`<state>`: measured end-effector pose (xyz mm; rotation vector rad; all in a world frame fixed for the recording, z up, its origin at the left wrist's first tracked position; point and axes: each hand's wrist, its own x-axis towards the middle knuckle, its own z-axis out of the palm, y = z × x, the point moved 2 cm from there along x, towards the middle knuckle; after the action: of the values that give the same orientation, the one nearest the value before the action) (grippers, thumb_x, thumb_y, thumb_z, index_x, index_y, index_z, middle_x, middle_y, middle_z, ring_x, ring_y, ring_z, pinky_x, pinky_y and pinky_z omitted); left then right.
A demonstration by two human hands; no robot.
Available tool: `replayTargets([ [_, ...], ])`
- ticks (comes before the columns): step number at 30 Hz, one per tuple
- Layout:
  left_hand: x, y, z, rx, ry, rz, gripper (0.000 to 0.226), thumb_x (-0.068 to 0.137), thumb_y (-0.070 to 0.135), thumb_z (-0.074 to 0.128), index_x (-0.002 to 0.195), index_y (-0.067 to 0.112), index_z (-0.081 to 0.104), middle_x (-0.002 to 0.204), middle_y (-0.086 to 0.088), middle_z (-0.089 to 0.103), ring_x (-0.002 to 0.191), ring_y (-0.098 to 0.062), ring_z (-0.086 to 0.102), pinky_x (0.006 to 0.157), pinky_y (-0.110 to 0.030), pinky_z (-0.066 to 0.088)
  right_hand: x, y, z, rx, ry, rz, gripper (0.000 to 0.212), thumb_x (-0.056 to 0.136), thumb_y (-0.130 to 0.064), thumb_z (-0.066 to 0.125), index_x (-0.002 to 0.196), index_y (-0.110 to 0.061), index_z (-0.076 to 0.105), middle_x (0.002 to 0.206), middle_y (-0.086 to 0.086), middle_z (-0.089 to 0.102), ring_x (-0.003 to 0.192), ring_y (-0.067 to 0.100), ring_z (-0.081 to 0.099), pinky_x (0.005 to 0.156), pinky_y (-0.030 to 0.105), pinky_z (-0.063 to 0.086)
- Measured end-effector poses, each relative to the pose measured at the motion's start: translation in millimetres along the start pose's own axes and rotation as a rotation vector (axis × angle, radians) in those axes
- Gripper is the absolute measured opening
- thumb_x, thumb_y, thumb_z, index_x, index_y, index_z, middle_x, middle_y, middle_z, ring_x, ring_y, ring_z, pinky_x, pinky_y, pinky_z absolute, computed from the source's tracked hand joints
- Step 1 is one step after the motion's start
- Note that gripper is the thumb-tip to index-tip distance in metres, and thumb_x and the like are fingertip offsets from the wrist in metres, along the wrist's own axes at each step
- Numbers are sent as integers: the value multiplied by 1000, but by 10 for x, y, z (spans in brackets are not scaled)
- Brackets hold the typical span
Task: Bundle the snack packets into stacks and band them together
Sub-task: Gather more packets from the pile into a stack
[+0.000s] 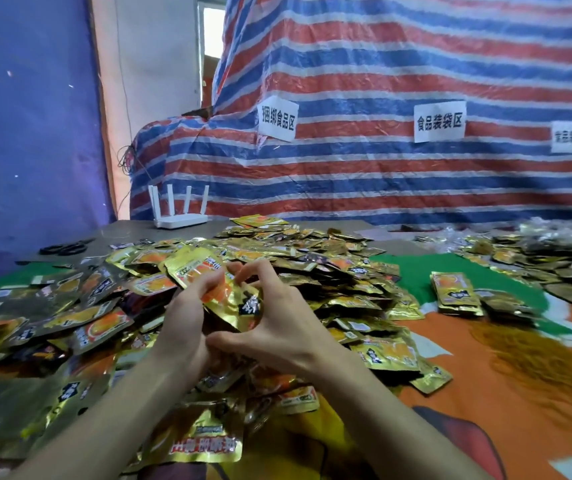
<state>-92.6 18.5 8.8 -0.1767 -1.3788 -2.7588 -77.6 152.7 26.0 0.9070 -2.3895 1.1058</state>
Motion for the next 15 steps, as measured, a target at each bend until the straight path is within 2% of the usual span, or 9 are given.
replayTargets([
  [3,-2,-11,-5,47,-38,4,27,79,28,71,93,7,81,106,-15,74,95,-27,74,79,-41,61,-18,-7,-54,25,0,-21,65,76,-32,83,125,-25,43,115,0,65,97,17,68,82,36,60],
  [4,-8,-25,1,94,-52,4,29,76,28,73,94,7,81,106,-16,74,95,-27,74,78,-41,62,-29,3,-90,25,5,-8,62,75,-33,83,123,-25,45,112,0,66,94,16,68,79,36,60],
  [6,-38,-70,47,147,-115,-15,41,73,26,80,106,1,77,111,-22,72,103,-33,72,91,-48,58,-49,50,-232,26,18,60,57,71,-37,84,115,-28,50,105,-1,68,87,14,68,71,34,61],
  [7,-46,-99,82,161,-134,-16,55,68,23,86,115,-2,72,113,-23,72,105,-35,70,96,-50,55,-47,96,-344,20,34,102,54,69,-39,85,111,-29,52,102,-1,69,83,14,68,67,33,60],
  [9,-56,-152,123,240,-130,25,84,59,21,92,133,4,56,121,-14,70,110,-29,69,100,-44,50,-20,232,-641,-18,91,172,52,68,-39,85,108,-27,55,101,-1,68,80,12,67,61,29,59],
  [10,-67,-168,152,320,-118,57,84,61,23,93,134,12,54,124,-6,68,111,-23,68,99,-40,51,0,328,-818,-46,136,210,51,68,-39,85,107,-25,55,100,-2,66,80,12,67,59,29,59],
  [11,-92,-171,188,431,-121,95,70,67,26,88,129,20,57,122,2,68,110,-15,68,95,-35,52,17,454,-1002,-87,193,259,50,69,-40,84,106,-24,54,98,-3,64,80,12,66,57,29,58],
  [13,-138,-181,230,673,-182,200,28,82,28,71,110,30,70,113,10,72,106,-4,67,86,-23,51,33,772,-1383,-220,320,388,49,70,-41,84,101,-19,52,89,-2,62,76,13,63,54,28,50],
  [15,-194,-221,237,787,-252,270,17,89,26,65,98,37,74,109,13,73,104,-1,67,84,-20,49,4,1158,-1711,-363,405,541,47,74,-38,83,98,-15,50,84,4,62,72,16,58,54,33,46],
])
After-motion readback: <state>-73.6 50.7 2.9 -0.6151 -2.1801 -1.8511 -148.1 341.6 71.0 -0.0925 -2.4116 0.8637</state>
